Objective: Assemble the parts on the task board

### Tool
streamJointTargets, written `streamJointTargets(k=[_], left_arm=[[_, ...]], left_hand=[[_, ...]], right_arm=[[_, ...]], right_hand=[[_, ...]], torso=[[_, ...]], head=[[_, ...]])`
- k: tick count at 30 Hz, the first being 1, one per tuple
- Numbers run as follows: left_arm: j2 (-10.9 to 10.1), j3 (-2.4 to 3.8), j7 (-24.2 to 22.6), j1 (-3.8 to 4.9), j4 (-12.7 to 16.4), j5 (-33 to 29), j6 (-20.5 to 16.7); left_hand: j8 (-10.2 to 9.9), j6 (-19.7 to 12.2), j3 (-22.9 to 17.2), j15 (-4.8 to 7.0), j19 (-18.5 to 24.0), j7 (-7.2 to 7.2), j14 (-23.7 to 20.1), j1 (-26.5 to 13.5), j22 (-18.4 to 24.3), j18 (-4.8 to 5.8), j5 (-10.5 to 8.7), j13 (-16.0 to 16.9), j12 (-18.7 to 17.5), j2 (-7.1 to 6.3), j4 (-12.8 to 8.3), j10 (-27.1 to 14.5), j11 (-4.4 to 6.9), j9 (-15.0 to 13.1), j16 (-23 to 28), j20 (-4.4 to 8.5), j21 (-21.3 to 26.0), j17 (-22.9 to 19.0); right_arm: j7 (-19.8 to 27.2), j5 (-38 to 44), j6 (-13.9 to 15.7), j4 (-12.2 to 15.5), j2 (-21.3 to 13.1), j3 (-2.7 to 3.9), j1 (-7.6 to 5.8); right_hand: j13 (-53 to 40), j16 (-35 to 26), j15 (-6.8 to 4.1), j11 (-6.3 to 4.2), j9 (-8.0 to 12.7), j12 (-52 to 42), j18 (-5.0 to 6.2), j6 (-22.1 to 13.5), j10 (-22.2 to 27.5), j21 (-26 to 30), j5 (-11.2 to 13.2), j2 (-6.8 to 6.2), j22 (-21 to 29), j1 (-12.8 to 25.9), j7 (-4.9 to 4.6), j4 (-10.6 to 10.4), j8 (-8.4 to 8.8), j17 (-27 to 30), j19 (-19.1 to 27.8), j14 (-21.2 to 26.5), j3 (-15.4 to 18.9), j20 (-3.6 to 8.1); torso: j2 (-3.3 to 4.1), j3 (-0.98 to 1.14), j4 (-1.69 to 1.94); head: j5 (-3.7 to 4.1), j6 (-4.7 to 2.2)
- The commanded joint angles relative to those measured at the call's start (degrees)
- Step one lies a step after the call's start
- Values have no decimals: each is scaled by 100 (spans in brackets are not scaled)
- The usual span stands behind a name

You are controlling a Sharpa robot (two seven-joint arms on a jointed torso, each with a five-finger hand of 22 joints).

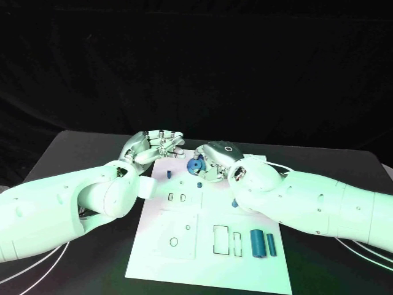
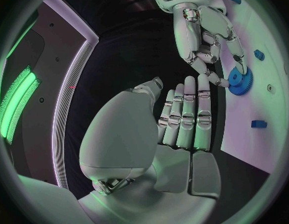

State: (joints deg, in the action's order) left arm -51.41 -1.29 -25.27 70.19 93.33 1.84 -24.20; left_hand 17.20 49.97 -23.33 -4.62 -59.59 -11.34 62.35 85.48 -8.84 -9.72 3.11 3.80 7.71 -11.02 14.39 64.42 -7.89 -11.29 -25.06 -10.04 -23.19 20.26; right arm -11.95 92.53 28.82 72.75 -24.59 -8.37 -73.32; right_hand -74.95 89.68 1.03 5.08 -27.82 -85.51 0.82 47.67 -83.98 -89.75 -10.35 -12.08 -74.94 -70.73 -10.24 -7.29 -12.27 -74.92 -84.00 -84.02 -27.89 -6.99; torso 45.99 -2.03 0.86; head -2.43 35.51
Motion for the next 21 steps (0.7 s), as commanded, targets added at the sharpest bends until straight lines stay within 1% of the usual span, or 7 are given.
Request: streamJointTargets(k=[1, 3, 6, 7, 13, 18, 21], left_arm=[[7, 5, -44, 9, 13, -13, 102], [6, 5, -42, 9, 13, -13, 101], [3, 5, -41, 9, 14, -13, 99], [2, 5, -41, 9, 14, -13, 98], [-3, 5, -41, 9, 14, -13, 94], [-6, 5, -40, 9, 14, -13, 93], [-5, 5, -41, 9, 9, -14, 95]], left_hand=[[-25, 15, -43, 7, -51, -16, -20, -32, 4, -73, -24, 2, -36, 1, -2, 45, 1, 8, -28, -3, -6, 5], [-25, 15, -43, 7, -51, -16, -20, -32, 4, -73, -24, 2, -36, 1, -2, 45, 1, 8, -28, -3, -6, 5], [-25, 15, -43, 7, -51, -16, -20, -32, 4, -73, -24, 2, -36, 1, -2, 45, 1, 8, -28, -3, -6, 5], [-25, 15, -43, 7, -51, -16, -20, -32, 4, -73, -24, 2, -36, 1, -2, 45, 1, 8, -28, -3, -6, 5], [-25, 15, -43, 7, -51, -16, -20, -32, 4, -73, -24, 2, -36, 1, -2, 45, 1, 8, -28, -3, -6, 5], [-25, 15, -43, 7, -51, -16, -20, -32, 4, -73, -24, 2, -36, 1, -2, 45, 1, 8, -28, -3, -6, 5], [-25, 15, -43, 7, -51, -16, -20, -32, 4, -73, -24, 2, -36, 1, -2, 45, 1, 8, -28, -3, -6, 5]], right_arm=[[9, 14, -176, -8, 8, -1, 4], [15, -13, -204, -9, 8, -1, 3], [27, -72, -291, -4, 4, -1, 3], [28, -87, -322, -3, 2, -1, 3], [9, -150, -457, 3, -32, -1, 2], [-5, -180, -443, 30, -93, -2, 1], [13, -227, -173, 113, -202, -1, 1]], right_hand=[[-949, 32, 42, 45, 12, 35, -82, -48, -100, -25, 101, -57, -1506, 37, -7, -62, 55, -1508, -600, -598, 116, -52], [-948, 32, 47, 51, 15, 35, -82, -62, -99, -25, 133, -54, -1506, 72, -10, -107, 77, -1508, -600, -598, 161, -59], [-951, 32, 52, 56, 15, 33, -82, -64, -100, -25, 318, -16, -1506, 137, -12, -217, 108, -1508, -600, -598, 261, -69], [-944, 32, 56, 60, 14, 39, -82, -71, -94, -25, 594, 30, -1506, 241, -15, -370, 136, -1508, -600, -598, 396, -75], [-936, 32, 61, 62, 5, 47, -82, -51, -83, -25, 602, 84, -1506, 232, -16, -574, 174, -1508, -600, -598, 654, -79], [-952, 32, 60, 60, 0, 32, -82, -31, -98, -25, 543, 119, -1506, 180, -12, -605, 177, -1508, -600, -598, 684, -78], [-957, 32, 58, 57, -4, 28, -82, -16, -103, -25, 508, 141, -1506, 148, -9, -618, 177, -1508, -600, -598, 689, -77]], torso=[[2, 7, 2], [0, 7, 3], [-1, 6, 2], [1, 7, 2], [-2, 10, -4], [-1, 11, -4], [0, 14, -1]], head=[[-1, -7], [4, -6], [3, -11], [-1, 2], [-4, 14], [-12, 10], [11, 11]])
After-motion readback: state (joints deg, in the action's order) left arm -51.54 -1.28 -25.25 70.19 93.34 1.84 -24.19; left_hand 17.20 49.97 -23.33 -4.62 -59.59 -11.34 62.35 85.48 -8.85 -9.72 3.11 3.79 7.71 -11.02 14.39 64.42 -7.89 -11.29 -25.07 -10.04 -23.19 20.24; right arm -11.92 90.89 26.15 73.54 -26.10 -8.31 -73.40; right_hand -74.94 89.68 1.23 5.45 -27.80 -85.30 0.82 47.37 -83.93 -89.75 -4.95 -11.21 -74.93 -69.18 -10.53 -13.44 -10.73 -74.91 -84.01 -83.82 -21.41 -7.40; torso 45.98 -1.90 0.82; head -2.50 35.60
